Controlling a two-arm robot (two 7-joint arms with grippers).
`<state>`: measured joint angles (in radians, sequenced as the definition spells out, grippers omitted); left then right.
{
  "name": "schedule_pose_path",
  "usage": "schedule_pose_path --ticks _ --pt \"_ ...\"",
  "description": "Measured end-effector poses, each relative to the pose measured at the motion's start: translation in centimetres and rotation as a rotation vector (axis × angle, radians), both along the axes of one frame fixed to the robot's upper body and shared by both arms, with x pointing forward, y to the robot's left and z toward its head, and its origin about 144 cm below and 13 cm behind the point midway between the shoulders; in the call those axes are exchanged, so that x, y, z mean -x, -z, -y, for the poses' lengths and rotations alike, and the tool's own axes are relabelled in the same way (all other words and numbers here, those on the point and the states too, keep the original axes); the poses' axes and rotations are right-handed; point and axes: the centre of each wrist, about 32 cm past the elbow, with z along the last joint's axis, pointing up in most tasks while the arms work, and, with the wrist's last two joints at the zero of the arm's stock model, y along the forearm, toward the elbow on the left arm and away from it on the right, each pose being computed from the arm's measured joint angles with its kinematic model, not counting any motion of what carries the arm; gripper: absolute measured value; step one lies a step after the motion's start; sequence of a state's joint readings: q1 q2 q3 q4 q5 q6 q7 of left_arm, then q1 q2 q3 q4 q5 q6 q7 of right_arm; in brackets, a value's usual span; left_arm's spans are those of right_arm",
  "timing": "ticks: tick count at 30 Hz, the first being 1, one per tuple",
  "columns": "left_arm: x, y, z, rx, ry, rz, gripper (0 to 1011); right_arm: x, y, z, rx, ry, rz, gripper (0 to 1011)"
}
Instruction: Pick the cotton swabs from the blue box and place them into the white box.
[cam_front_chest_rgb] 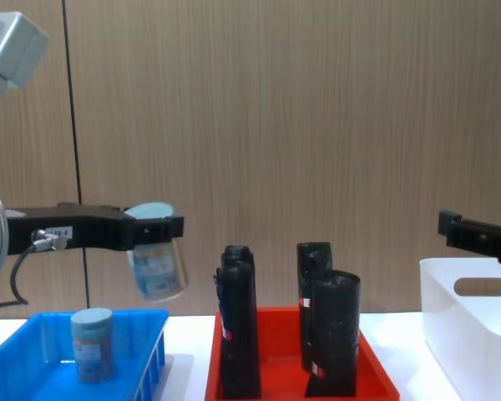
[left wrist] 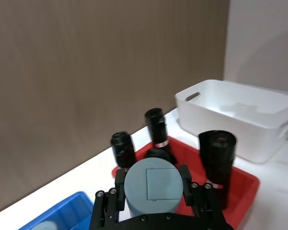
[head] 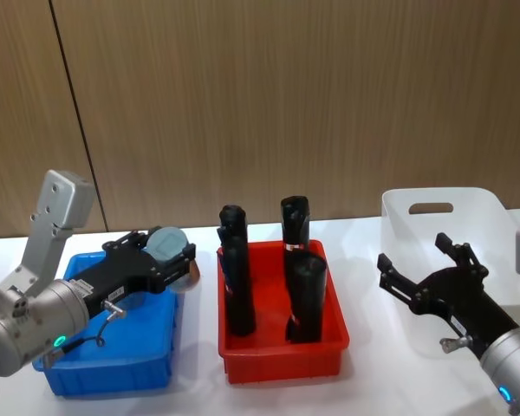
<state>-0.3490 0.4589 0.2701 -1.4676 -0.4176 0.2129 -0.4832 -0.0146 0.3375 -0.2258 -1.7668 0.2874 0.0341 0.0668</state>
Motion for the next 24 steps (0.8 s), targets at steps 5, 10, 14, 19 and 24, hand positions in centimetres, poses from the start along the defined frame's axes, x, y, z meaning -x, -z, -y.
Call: schedule_pose_path --ticks 5,10,14,19,24 --pt "-0.3 -0.2 -0.3 0.014 0.073 0.004 669 0.0 0.0 0.0 0.000 0.000 0.000 1001" --pt "-0.7 -0.4 -0.5 0.028 0.162 0.009 669 0.0 0.0 0.0 0.000 0.000 0.000 1001" --pt "-1.1 -0.5 -0.5 0.039 0.234 0.011 669 0.0 0.0 0.0 0.000 0.000 0.000 1002" --pt "-1.6 -0.5 -0.4 0.049 0.310 0.014 669 0.0 0.0 0.0 0.000 0.000 0.000 1002" --pt "-2.3 -0.6 -0.3 0.063 0.398 0.017 669 0.0 0.0 0.0 0.000 0.000 0.000 1001"
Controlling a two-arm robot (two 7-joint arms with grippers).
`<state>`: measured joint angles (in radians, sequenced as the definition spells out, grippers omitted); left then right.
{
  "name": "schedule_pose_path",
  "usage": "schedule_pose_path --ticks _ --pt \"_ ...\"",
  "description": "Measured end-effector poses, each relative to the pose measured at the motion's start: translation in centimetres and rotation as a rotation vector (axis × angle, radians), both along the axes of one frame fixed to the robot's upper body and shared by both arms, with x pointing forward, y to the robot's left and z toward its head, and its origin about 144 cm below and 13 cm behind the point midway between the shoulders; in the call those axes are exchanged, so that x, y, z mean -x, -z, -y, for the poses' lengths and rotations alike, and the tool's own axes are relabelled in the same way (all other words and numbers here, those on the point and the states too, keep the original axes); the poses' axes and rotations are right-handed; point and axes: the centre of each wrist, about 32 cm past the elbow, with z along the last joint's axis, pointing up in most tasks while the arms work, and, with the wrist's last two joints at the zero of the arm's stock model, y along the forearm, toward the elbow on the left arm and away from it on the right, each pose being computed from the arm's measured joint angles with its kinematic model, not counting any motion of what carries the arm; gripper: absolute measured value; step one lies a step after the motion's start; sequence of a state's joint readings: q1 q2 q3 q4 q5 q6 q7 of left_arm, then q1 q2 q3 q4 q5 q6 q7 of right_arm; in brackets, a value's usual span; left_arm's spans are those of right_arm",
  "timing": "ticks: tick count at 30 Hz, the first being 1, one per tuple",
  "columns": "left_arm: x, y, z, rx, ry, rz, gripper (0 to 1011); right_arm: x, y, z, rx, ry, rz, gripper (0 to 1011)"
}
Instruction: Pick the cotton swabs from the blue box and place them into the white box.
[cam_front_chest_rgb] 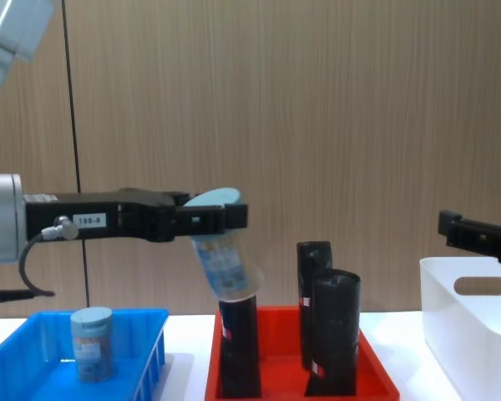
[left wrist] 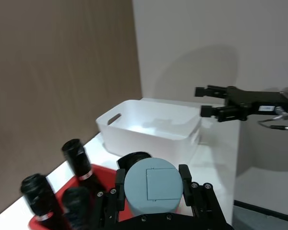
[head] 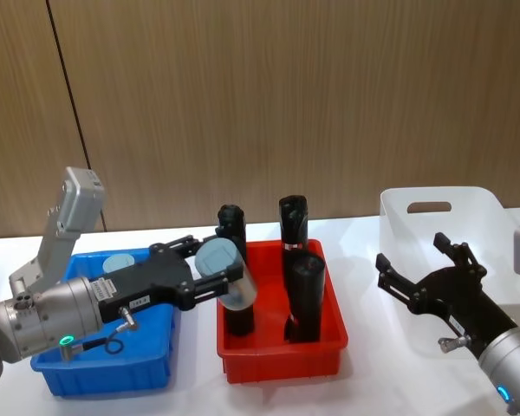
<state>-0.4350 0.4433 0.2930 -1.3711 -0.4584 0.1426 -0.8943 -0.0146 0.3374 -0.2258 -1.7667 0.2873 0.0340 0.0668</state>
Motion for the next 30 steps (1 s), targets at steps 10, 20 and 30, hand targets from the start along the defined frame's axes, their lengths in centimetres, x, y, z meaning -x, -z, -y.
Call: schedule_pose_path --ticks 10,20,30 --pt "-0.73 0.16 0.52 0.029 0.087 0.006 669 0.00 0.00 0.00 0.000 0.000 0.000 1002" --pt "-0.95 0.25 0.77 0.043 0.114 0.011 669 0.00 -0.01 0.00 0.000 -0.001 0.000 1001" --pt "-1.07 0.31 0.88 0.051 0.127 0.014 669 -0.07 -0.25 0.22 0.009 -0.047 -0.004 1002"
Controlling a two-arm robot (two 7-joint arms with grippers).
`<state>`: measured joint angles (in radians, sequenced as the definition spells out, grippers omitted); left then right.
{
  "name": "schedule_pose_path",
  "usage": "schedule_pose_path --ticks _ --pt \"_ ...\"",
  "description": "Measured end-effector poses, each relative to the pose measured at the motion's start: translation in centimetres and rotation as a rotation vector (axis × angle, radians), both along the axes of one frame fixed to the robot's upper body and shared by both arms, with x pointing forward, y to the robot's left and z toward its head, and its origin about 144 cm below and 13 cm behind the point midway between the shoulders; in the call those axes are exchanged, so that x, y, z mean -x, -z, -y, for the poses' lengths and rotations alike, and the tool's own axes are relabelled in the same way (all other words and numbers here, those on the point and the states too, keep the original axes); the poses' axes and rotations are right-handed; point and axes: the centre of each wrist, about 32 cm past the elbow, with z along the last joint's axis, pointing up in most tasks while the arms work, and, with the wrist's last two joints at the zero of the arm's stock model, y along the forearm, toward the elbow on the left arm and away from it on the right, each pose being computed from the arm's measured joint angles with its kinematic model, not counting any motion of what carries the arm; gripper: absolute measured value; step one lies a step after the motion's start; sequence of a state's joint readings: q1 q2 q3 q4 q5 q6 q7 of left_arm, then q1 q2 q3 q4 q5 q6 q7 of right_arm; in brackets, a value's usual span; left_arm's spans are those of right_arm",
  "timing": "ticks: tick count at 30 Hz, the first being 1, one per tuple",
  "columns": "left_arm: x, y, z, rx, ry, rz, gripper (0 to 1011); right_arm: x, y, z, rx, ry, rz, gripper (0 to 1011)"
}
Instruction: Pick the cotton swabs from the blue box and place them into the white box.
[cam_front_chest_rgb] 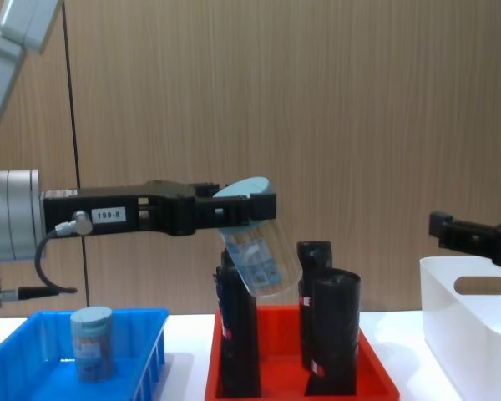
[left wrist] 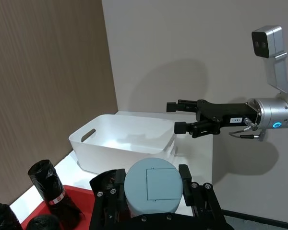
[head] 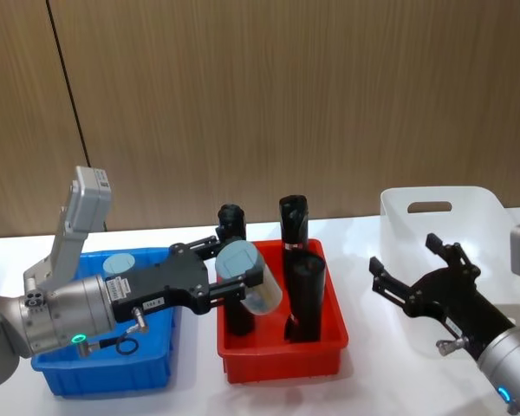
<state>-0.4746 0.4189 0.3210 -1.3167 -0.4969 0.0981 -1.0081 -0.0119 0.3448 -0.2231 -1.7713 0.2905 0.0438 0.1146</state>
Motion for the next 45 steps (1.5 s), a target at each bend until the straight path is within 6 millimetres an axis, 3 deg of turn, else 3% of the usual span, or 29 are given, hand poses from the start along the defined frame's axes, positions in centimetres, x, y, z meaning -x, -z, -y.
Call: schedule_pose_path --ticks 25,45 --pt "-0.1 0.0 0.1 0.005 0.009 0.002 669 -1.4 -2.8 1.0 0.065 -0.335 -0.101 1001" --pt "-0.1 0.0 0.1 0.005 0.010 0.002 669 -4.3 -5.1 -1.2 0.132 -0.580 -0.164 1002"
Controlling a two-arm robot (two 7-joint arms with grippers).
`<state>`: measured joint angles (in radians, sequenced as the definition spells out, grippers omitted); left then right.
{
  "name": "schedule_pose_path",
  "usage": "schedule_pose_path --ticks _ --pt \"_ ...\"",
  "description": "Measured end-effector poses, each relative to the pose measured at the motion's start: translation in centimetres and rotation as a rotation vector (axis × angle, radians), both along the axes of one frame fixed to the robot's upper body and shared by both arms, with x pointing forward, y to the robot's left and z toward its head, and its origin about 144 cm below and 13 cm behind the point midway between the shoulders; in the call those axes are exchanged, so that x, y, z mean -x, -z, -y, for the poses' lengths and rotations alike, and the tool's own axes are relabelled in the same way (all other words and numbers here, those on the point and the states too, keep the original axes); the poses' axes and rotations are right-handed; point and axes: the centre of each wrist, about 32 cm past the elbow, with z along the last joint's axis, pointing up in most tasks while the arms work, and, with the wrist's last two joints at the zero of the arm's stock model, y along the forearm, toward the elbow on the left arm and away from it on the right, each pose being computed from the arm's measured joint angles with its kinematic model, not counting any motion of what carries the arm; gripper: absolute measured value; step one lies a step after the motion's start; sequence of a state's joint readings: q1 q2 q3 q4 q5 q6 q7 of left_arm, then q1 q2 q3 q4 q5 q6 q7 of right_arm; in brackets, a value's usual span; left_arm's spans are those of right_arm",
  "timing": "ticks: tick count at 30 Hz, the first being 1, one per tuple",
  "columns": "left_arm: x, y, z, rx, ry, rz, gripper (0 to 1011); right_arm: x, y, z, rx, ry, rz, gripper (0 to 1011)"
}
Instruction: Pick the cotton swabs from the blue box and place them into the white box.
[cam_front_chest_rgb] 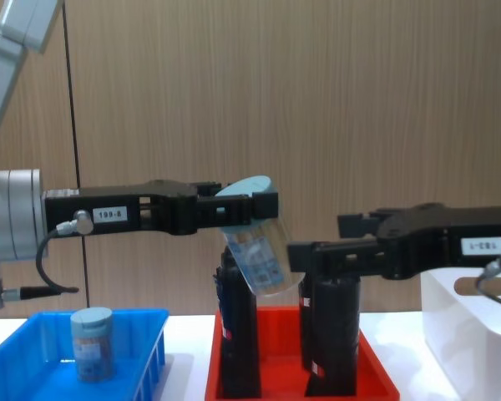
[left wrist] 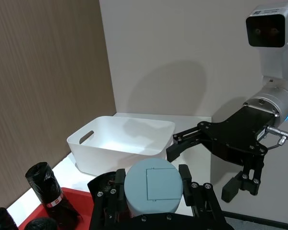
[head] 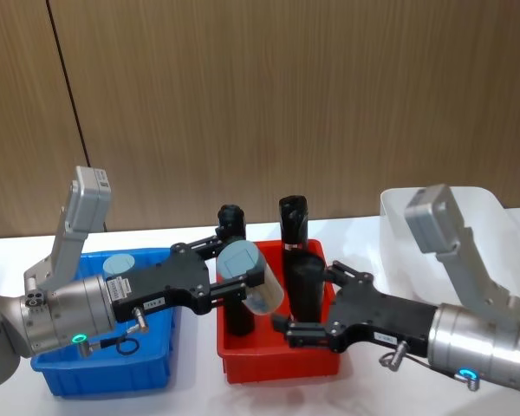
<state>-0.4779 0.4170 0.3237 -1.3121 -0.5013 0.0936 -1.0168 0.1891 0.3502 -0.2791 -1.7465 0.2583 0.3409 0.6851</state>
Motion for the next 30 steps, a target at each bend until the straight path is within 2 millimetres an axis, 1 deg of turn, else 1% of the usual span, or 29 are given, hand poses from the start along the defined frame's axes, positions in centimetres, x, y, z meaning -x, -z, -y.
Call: schedule_pose_path --ticks 17,30 --pt "0.0 0.0 0.0 0.000 0.000 0.000 669 -2.0 -0.4 -1.5 0.044 -0.045 -0.001 1002" --pt "0.0 0.0 0.0 0.000 0.000 0.000 669 -2.8 -0.1 -2.3 0.072 -0.046 0.015 1001"
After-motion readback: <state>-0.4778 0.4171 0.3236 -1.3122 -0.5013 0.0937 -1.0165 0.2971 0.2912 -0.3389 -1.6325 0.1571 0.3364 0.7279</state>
